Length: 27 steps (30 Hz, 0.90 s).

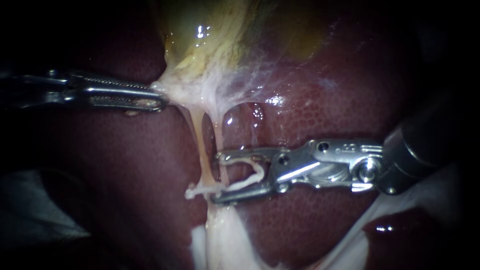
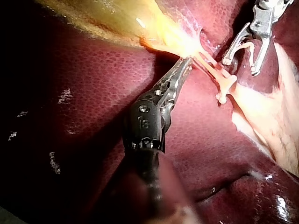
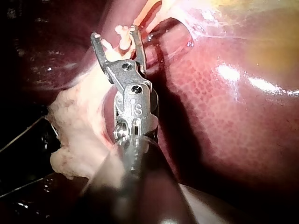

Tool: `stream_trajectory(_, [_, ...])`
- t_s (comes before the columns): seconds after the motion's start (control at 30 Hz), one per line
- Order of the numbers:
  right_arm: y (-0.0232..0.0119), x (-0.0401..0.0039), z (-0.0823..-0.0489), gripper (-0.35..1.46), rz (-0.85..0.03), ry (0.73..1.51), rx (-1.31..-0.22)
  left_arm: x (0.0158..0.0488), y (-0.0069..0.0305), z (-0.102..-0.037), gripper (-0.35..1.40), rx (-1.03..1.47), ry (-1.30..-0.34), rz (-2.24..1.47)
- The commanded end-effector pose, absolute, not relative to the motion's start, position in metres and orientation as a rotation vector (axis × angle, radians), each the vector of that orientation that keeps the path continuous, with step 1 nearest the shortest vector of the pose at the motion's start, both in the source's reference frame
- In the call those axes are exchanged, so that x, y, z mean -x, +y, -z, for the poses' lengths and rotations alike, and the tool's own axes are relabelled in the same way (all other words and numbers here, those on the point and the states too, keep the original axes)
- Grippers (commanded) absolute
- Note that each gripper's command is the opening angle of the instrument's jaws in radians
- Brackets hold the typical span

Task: Clipping second clip left tube

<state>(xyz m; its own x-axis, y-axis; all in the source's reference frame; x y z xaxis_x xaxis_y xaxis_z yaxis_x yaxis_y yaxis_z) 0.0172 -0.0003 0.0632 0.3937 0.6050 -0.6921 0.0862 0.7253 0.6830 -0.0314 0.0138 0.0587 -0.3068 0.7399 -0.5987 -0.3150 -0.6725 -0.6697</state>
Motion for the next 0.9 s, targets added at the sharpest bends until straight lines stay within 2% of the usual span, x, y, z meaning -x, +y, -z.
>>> stream_trajectory(0.03, [-0.0004, -0.0173, -0.0635, 0.49, -0.370, 1.136, -0.718, 0.0314, 0.0138, -0.0585, -0.35, 1.253, -0.574, -2.025])
stream_trajectory(0.47, [-0.0013, -0.0177, -0.0686, 0.49, -0.379, 1.113, -0.742, 0.0314, 0.0138, -0.0584, -0.35, 1.252, -0.574, -2.024])
stream_trajectory(0.9, [-0.0014, -0.0201, -0.0688, 0.49, -0.358, 1.113, -0.765, 0.0316, 0.0137, -0.0582, -0.35, 1.251, -0.573, -2.024])
